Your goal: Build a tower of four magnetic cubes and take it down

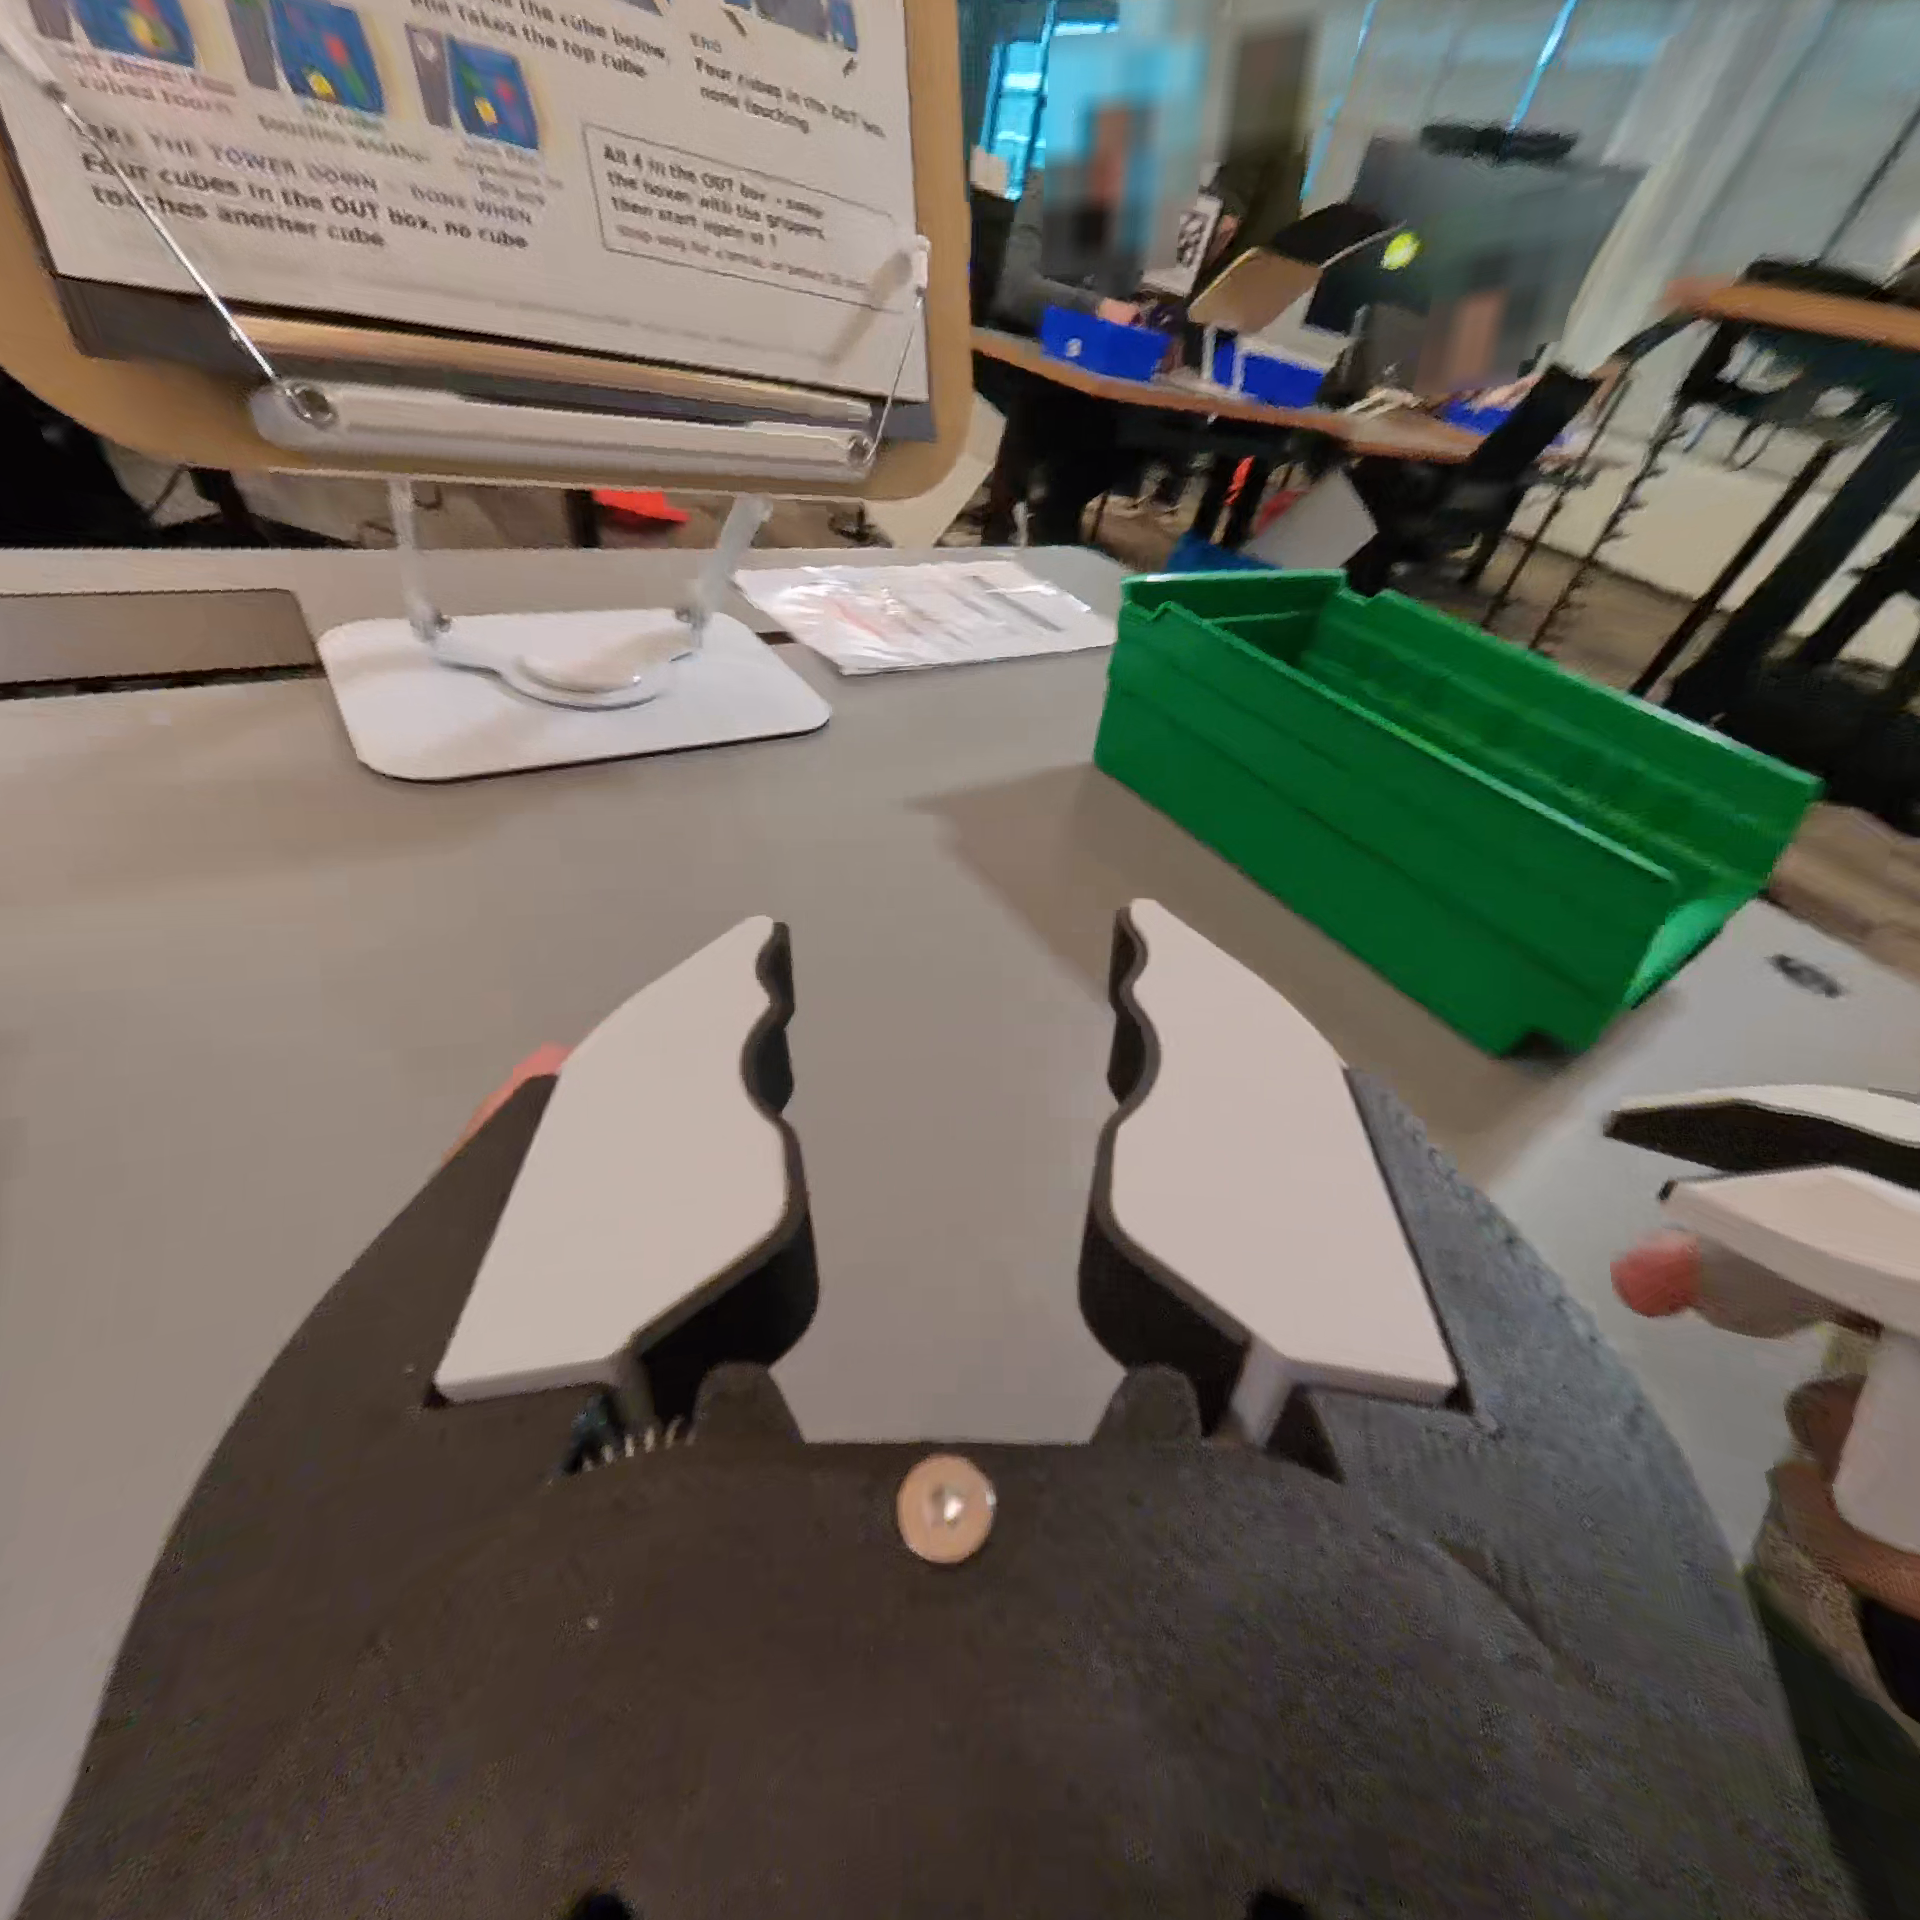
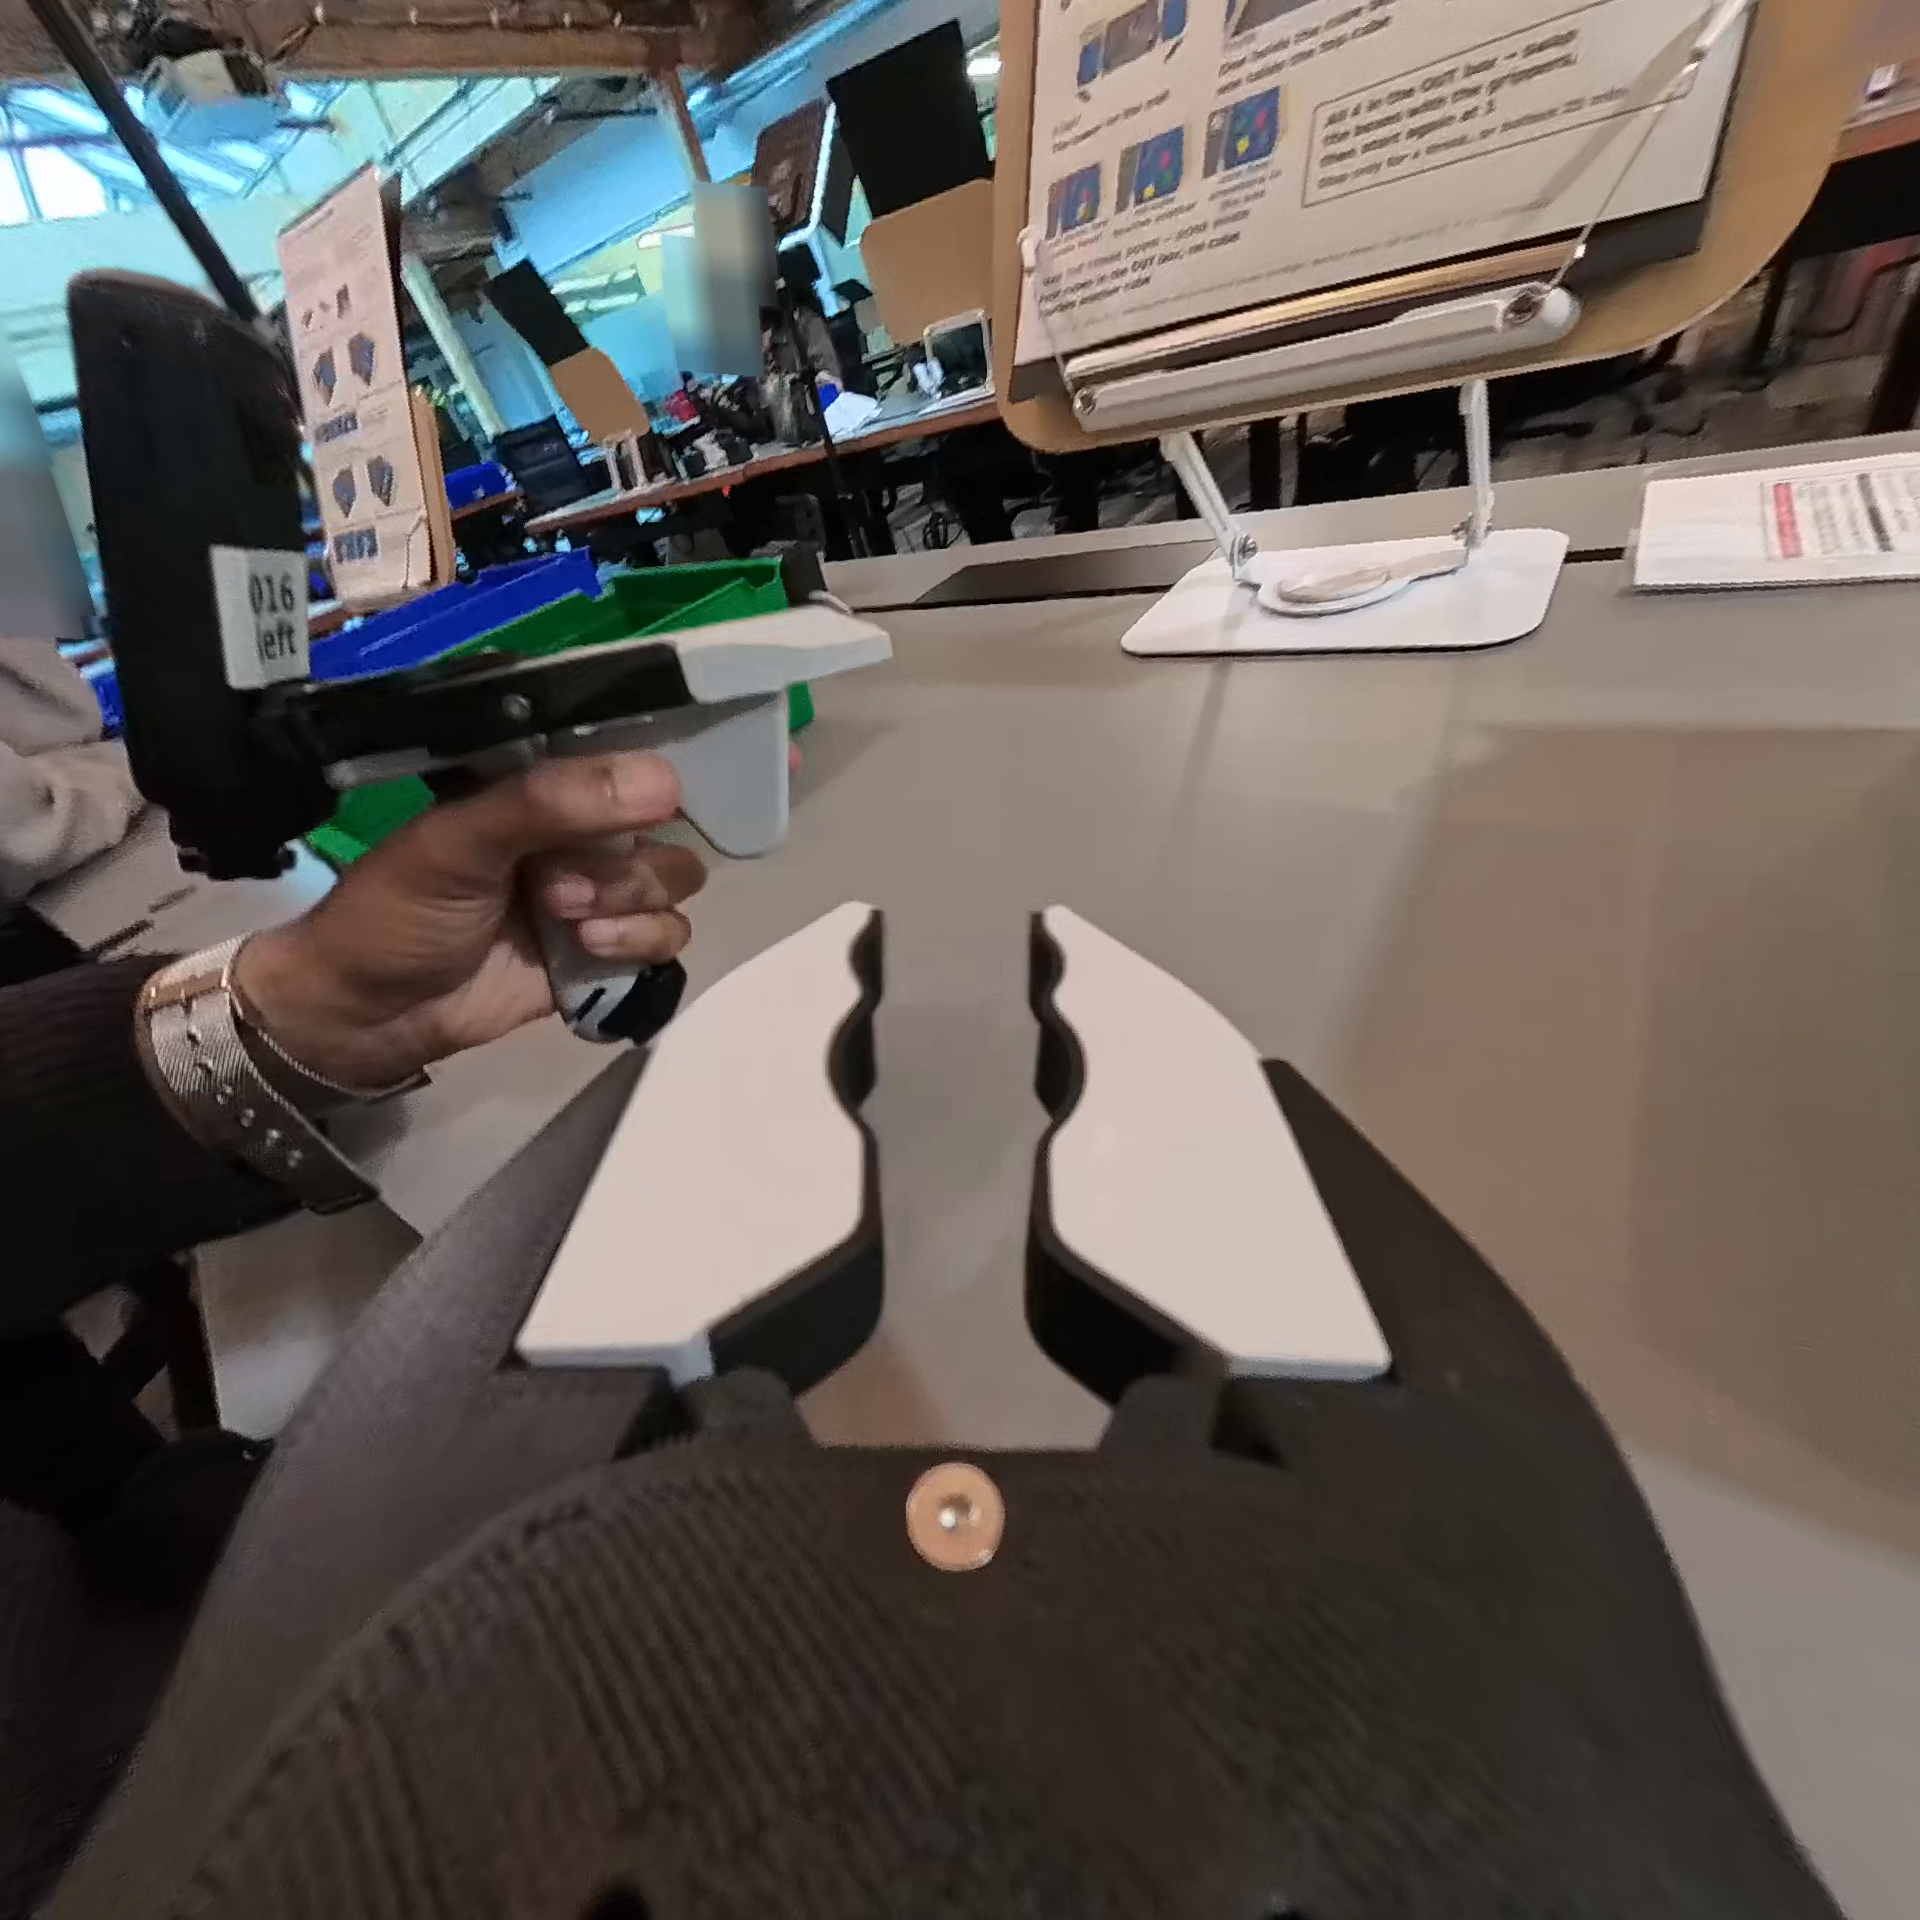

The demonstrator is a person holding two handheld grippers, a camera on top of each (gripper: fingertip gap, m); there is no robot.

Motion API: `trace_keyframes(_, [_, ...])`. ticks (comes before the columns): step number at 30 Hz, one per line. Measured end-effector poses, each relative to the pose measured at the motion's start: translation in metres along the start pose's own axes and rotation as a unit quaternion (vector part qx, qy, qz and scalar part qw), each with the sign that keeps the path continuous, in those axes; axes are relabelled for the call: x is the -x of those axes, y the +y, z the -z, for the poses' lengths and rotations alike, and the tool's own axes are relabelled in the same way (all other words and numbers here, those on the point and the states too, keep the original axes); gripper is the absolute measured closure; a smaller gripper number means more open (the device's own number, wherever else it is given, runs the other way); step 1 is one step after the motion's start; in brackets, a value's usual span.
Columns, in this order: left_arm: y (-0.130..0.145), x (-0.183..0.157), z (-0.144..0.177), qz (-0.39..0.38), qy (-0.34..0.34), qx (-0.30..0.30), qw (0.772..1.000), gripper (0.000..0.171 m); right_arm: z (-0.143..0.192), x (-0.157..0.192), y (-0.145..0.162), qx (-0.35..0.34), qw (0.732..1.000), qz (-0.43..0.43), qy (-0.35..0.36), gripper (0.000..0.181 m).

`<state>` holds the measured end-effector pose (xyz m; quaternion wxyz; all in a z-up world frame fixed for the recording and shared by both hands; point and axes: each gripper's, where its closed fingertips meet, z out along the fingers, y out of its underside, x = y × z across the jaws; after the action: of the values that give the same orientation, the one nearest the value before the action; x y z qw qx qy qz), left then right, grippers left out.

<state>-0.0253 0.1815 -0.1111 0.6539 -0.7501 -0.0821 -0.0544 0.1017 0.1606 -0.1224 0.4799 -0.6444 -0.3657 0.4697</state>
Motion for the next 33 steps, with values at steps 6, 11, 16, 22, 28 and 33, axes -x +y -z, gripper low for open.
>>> trace_keyframes(6, [-0.016, 0.000, 0.013, -0.104, -0.013, -0.036, 0.994, 0.106, 0.013, -0.046, -0.021, 0.007, 0.997, 0.031, 0.071, 0.118])
trace_keyframes(11, [-0.019, 0.005, 0.033, -0.164, -0.024, -0.029, 0.986, 0.115, 0.067, -0.151, -0.098, -0.008, 0.967, 0.109, 0.230, 0.102])
trace_keyframes(16, [0.004, 0.022, 0.028, -0.122, -0.011, 0.020, 0.992, 0.112, 0.080, -0.297, -0.120, 0.161, 0.932, 0.151, 0.287, 0.099])
trace_keyframes(22, [0.029, 0.045, 0.019, -0.125, -0.032, 0.069, 0.989, 0.109, 0.065, -0.384, -0.078, 0.434, 0.882, 0.074, 0.169, 0.096])
trace_keyframes(28, [0.028, 0.059, 0.029, -0.095, -0.060, 0.063, 0.992, 0.110, 0.082, -0.422, -0.015, 0.600, 0.784, 0.040, 0.157, 0.121])
trace_keyframes(33, [0.035, 0.070, 0.036, -0.100, -0.079, 0.073, 0.989, 0.110, 0.071, -0.410, -0.001, 0.592, 0.797, -0.023, 0.116, 0.172])
